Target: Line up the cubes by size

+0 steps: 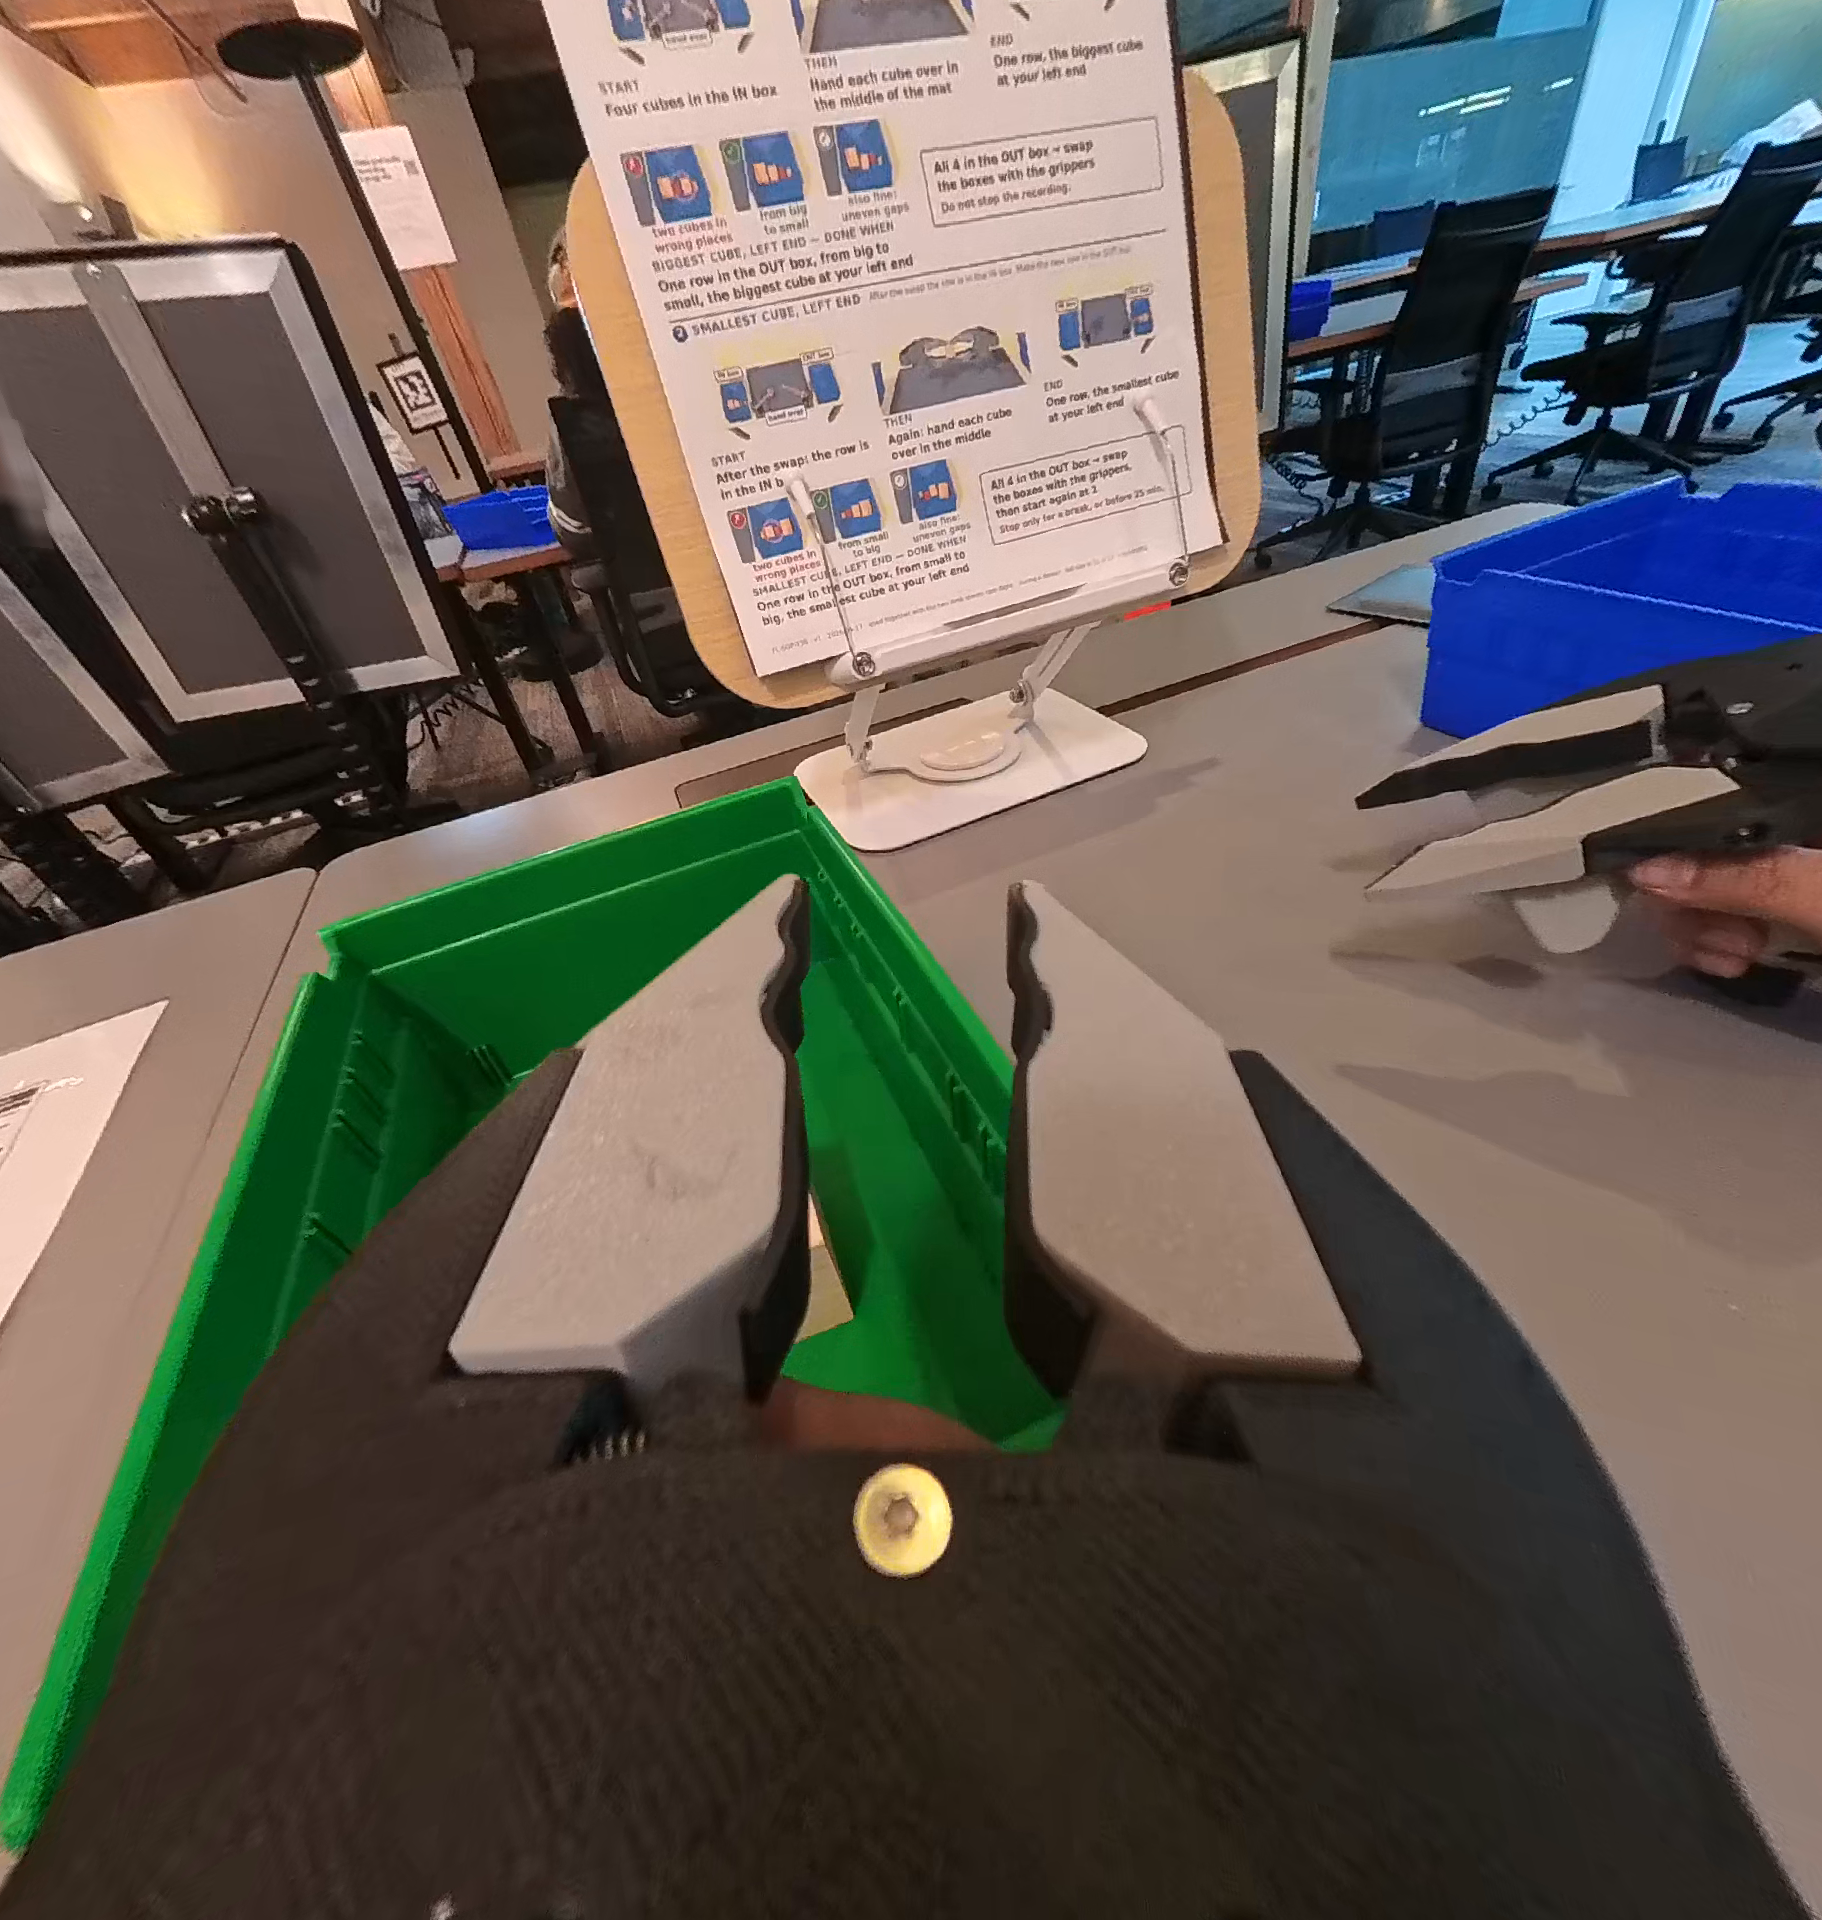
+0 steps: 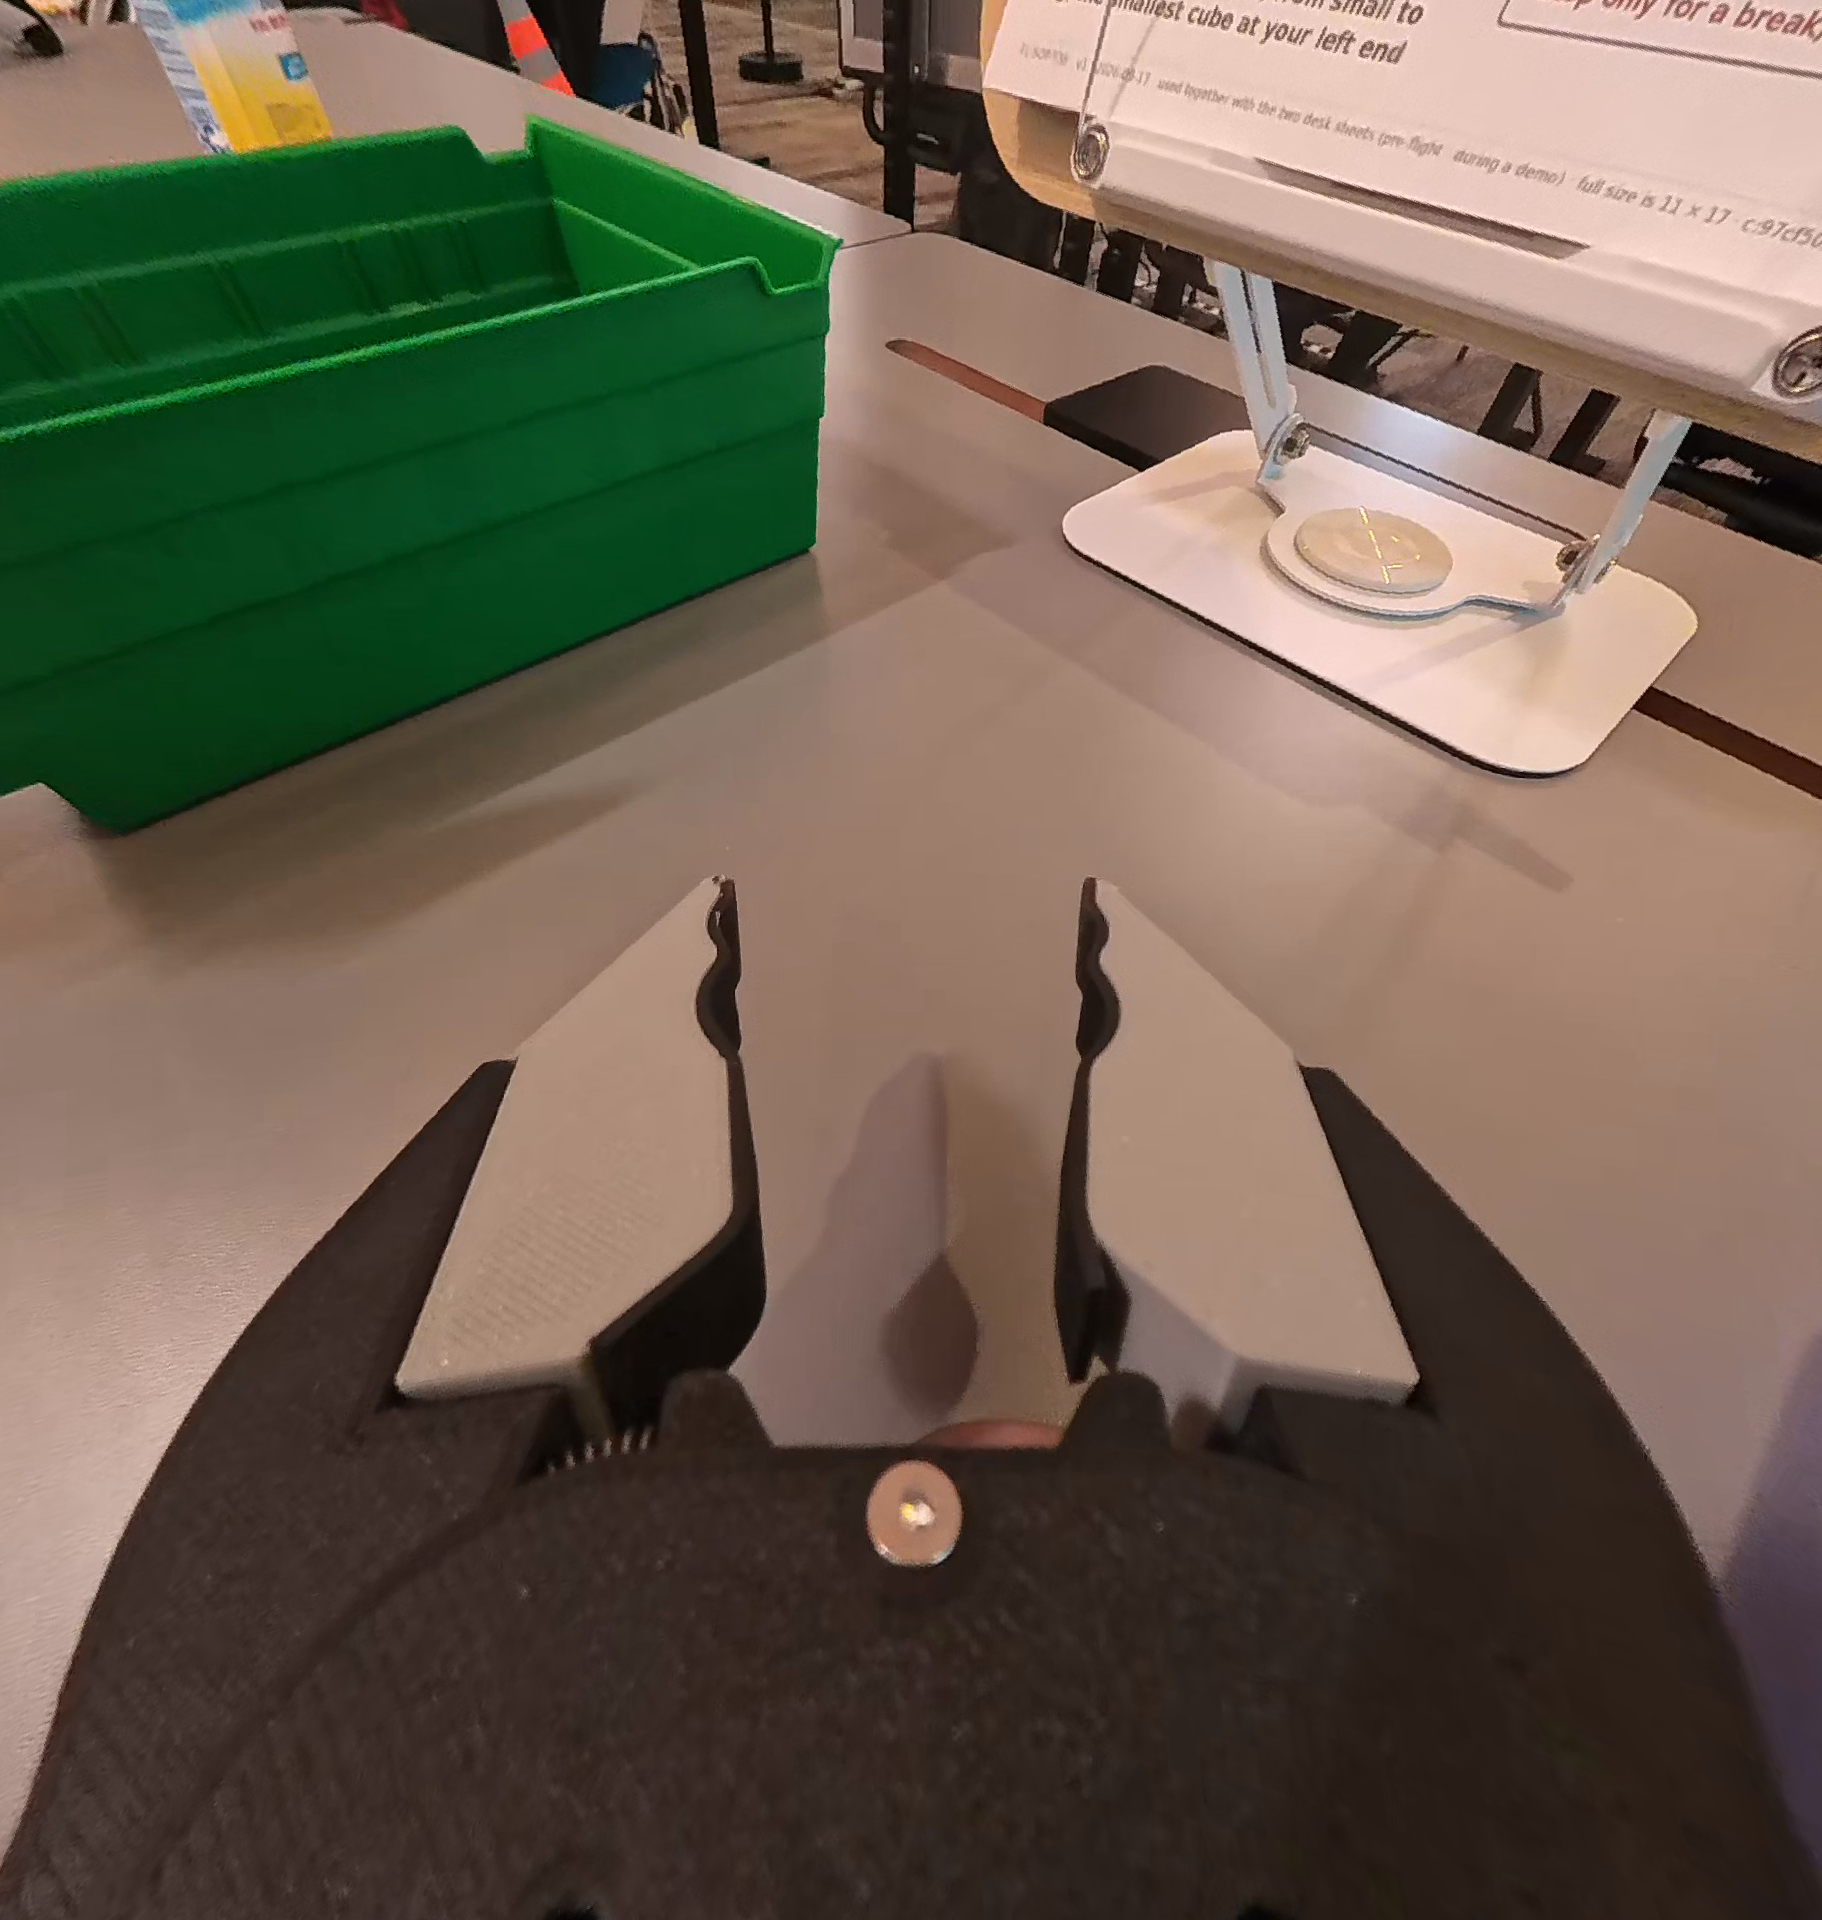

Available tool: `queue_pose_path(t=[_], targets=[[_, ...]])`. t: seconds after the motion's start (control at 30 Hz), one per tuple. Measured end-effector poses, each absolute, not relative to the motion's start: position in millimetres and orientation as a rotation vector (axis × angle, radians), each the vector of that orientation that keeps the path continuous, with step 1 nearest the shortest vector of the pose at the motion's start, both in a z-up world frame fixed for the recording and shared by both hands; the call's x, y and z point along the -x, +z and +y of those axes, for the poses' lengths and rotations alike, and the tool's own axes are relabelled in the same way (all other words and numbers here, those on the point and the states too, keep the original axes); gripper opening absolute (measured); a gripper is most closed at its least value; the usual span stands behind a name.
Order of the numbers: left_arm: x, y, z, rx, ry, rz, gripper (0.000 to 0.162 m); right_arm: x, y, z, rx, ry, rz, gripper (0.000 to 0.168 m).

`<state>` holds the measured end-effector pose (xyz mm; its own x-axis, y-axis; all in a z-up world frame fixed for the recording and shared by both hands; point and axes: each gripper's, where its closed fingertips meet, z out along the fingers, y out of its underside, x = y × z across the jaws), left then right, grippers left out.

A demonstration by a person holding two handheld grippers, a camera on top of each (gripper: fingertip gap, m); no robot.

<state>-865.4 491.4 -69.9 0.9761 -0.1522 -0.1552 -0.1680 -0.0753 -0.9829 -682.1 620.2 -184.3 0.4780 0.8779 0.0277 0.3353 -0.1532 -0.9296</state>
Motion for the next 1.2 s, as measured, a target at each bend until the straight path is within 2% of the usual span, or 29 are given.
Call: queue_pose_path(t=[0.37, 1.2], targets=[[882.3, -45.6, 490.3, 1.520, -0.003, 0.062, 0.029, 680.6, -179.2, 620.7, 1.701, 0.669, -1.031, 0.062], [866.2, -54.5, 493.6, 1.559, 0.033, 0.156, 0.029, 681.2, -178.8, 620.0, 1.699, 0.671, -1.027, 0.060]])
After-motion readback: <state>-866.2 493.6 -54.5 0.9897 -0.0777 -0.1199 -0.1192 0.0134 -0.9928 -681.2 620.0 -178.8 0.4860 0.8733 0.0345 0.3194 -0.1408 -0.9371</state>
